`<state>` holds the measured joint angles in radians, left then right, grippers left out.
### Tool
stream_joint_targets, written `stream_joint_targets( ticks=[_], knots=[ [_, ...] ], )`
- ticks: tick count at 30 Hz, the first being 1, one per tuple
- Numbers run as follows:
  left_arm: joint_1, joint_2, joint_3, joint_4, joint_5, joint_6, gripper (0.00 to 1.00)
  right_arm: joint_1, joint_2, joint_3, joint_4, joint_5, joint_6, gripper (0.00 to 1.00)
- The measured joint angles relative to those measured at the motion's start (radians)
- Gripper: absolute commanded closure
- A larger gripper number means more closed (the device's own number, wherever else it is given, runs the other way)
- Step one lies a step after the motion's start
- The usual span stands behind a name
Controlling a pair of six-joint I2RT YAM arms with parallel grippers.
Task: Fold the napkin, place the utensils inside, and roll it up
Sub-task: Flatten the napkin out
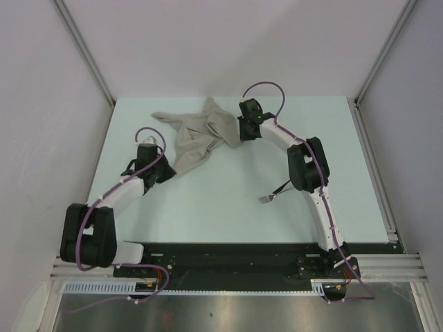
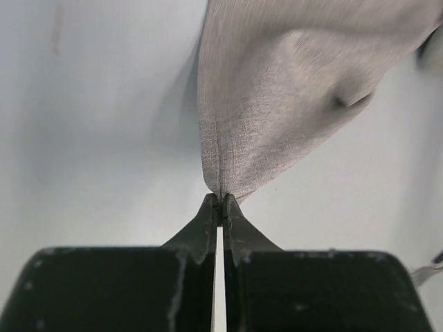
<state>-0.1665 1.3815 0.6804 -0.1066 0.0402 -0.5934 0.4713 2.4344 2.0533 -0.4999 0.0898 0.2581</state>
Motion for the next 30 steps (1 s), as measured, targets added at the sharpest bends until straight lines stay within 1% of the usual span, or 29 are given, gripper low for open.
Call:
stream_joint_targets(
  ticks=[3,6,11,13,16,19,22,25,28,29,30],
  knots=[
    [0.088,-0.097,0.043,-0.055,0.014,0.01,1.0,-0.023,-0.047,-0.038,-0.014,-0.009,0.0,1.0],
    [0.19,-0.215,0.122,-0.108,0.016,0.028,1.0,-0.073,-0.146,-0.087,-0.024,-0.005,-0.003,1.0],
    [0.326,-0.371,0.247,-0.166,0.018,0.072,1.0,-0.184,-0.412,-0.156,-0.011,0.029,-0.023,1.0],
    [0.372,-0.407,0.268,-0.185,0.033,0.086,1.0,-0.217,-0.523,-0.175,0.007,0.063,-0.035,1.0],
    [0.429,-0.441,0.279,-0.224,0.046,0.108,1.0,-0.229,-0.656,-0.205,0.031,0.11,-0.057,1.0],
    [0.447,-0.443,0.291,-0.27,0.055,0.13,1.0,-0.218,-0.755,-0.246,0.047,0.138,-0.076,1.0],
    [0.447,-0.439,0.306,-0.291,0.081,0.143,1.0,-0.208,-0.799,-0.275,0.05,0.142,-0.083,1.0],
    [0.447,-0.438,0.309,-0.285,0.111,0.151,1.0,-0.208,-0.808,-0.31,0.066,0.142,-0.091,1.0],
    [0.447,-0.41,0.309,-0.27,0.144,0.151,1.0,-0.212,-0.775,-0.32,0.083,0.134,-0.099,1.0],
    [0.448,-0.391,0.307,-0.261,0.164,0.151,1.0,-0.219,-0.747,-0.312,0.093,0.13,-0.102,0.88],
    [0.448,-0.374,0.3,-0.253,0.18,0.151,1.0,-0.221,-0.718,-0.296,0.097,0.127,-0.102,0.7]
  ],
)
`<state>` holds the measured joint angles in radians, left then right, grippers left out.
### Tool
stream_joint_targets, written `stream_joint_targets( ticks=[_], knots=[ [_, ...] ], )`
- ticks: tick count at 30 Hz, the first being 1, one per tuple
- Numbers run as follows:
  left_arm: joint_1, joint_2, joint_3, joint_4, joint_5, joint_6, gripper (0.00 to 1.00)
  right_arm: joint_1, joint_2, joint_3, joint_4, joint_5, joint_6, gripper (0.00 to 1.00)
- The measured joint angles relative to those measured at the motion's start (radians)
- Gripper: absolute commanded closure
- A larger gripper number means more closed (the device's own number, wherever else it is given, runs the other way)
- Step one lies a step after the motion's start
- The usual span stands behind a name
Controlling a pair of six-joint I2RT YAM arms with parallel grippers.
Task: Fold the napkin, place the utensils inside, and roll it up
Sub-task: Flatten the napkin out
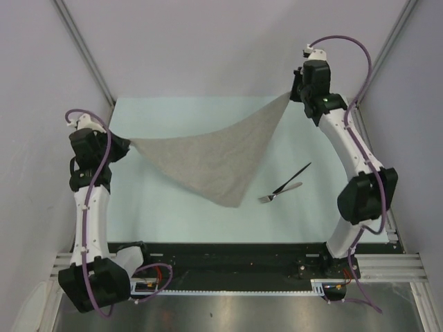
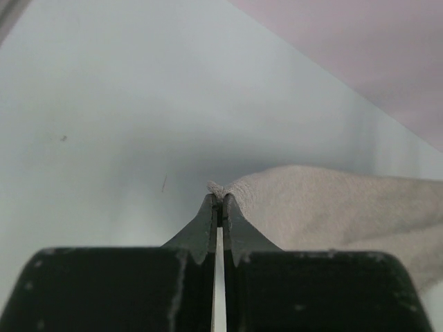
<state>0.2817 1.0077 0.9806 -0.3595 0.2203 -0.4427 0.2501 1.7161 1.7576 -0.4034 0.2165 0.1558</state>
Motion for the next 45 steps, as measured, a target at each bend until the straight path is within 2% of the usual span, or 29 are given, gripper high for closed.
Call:
stream_joint_targets(
  ticks=[1,2,5,9,13,16,22,27,36,42,45],
  knots=[
    [0.0,0.019,-0.013,0.012,0.021,0.0,1.0,-0.004,0.048,0.037,-0.008,-0.004,0.001,0.53],
    [0.0,0.037,-0.03,0.023,0.037,0.0,1.0,-0.005,0.102,0.079,-0.02,-0.01,0.005,0.31],
    [0.0,0.079,-0.088,0.028,0.076,0.01,1.0,0.002,0.21,0.132,-0.058,-0.023,0.019,0.23],
    [0.0,0.111,-0.146,0.005,0.096,0.037,1.0,0.103,0.171,-0.081,-0.055,-0.066,0.031,0.3],
    [0.0,0.118,-0.152,-0.001,0.107,0.06,1.0,0.334,0.079,-0.345,-0.049,-0.164,0.1,0.44],
    [0.0,0.118,-0.152,0.002,0.11,0.069,1.0,0.494,0.01,-0.483,-0.085,-0.206,0.162,0.48],
    [0.001,0.118,-0.16,0.013,0.15,0.07,1.0,0.677,-0.047,-0.535,-0.197,-0.143,0.264,0.5],
    [0.001,0.117,-0.167,0.015,0.166,0.07,1.0,0.728,-0.043,-0.589,-0.225,-0.099,0.341,0.5],
    [0.001,0.115,-0.167,0.021,0.18,0.07,1.0,0.728,0.037,-0.603,-0.216,-0.085,0.375,0.5],
    [0.001,0.115,-0.167,0.021,0.18,0.07,1.0,0.721,0.078,-0.603,-0.2,-0.086,0.375,0.57],
    [0.001,0.115,-0.167,0.021,0.18,0.07,1.0,0.709,0.095,-0.603,-0.187,-0.094,0.375,0.57]
  ],
)
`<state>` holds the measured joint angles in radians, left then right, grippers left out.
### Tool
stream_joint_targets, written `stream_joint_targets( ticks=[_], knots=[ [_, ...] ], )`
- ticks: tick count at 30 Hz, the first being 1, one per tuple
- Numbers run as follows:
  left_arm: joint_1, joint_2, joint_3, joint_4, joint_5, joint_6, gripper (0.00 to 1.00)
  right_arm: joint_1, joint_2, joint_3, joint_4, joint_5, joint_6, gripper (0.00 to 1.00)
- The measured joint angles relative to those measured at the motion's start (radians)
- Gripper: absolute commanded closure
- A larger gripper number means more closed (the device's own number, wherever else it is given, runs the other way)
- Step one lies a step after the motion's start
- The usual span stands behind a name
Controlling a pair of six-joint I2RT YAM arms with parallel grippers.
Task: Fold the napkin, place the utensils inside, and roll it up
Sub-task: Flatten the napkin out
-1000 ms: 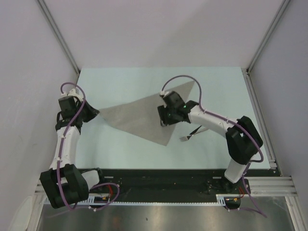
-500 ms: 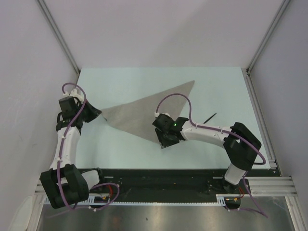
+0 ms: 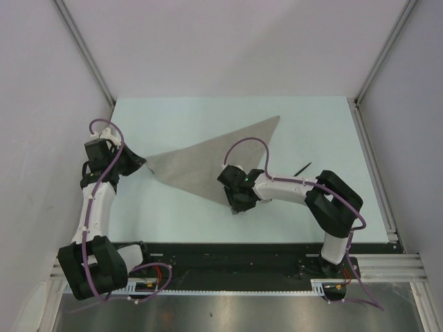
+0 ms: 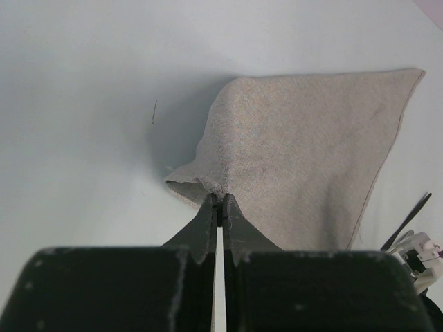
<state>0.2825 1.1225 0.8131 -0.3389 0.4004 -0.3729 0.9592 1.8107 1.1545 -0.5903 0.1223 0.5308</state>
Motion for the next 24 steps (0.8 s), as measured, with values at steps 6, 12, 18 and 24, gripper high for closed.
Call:
stream_joint_targets(
  ticks=[6,12,18,24],
  knots=[
    [0.0,0.0,0.0,0.0,0.0,0.0,1.0,-0.022,0.003,0.0,0.04,-0.025,0.0,0.56],
    [0.0,0.0,0.0,0.0,0.001,0.0,1.0,-0.039,0.011,0.002,0.058,-0.047,-0.003,0.71],
    [0.0,0.0,0.0,0.0,0.004,0.0,1.0,-0.06,0.013,0.003,0.064,-0.069,-0.006,1.0],
    [0.0,0.004,0.02,-0.014,0.003,-0.001,1.0,-0.101,-0.039,0.003,0.022,-0.051,-0.035,1.0]
  ],
)
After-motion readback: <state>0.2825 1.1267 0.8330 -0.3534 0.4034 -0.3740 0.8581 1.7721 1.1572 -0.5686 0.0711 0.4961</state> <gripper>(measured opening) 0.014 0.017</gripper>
